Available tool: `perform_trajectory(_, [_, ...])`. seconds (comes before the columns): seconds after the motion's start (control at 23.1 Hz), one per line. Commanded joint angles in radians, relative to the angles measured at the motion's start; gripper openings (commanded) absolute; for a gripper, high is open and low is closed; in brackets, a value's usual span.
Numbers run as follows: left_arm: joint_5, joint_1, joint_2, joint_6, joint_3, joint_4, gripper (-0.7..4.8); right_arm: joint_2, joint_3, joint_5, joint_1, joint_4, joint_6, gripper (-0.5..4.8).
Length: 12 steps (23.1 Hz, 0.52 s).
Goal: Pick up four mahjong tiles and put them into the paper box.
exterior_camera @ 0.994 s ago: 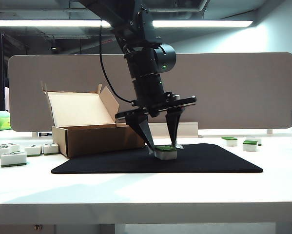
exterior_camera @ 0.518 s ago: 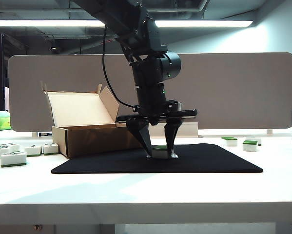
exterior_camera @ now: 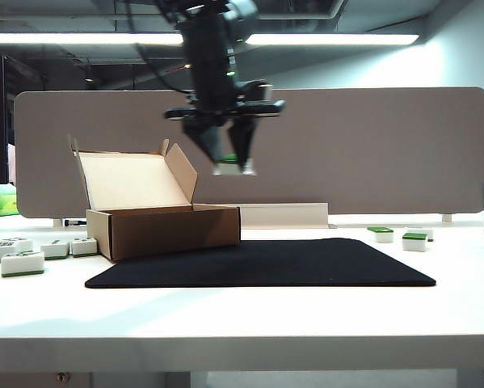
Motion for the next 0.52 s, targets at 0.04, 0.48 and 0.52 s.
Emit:
perform_trajectory(0.04, [-0.002,0.092,-0.001,0.005,0.000,-0.041,1.43,-0.012,0.003,-0.001,0.000,0.010,-0.003,-0.01])
perform_trajectory(0.48, [0.037,0.179,0.084,0.023,0.000,-0.042,1.43,-0.012,0.003,0.000,0.000,0.010,-0.003,-0.01])
perform_trajectory(0.52, [0.049,0.179,0.092,0.023,0.000,-0.040,1.43,-0.012,0.003,0.002,0.000,0.010,-0.003,-0.01])
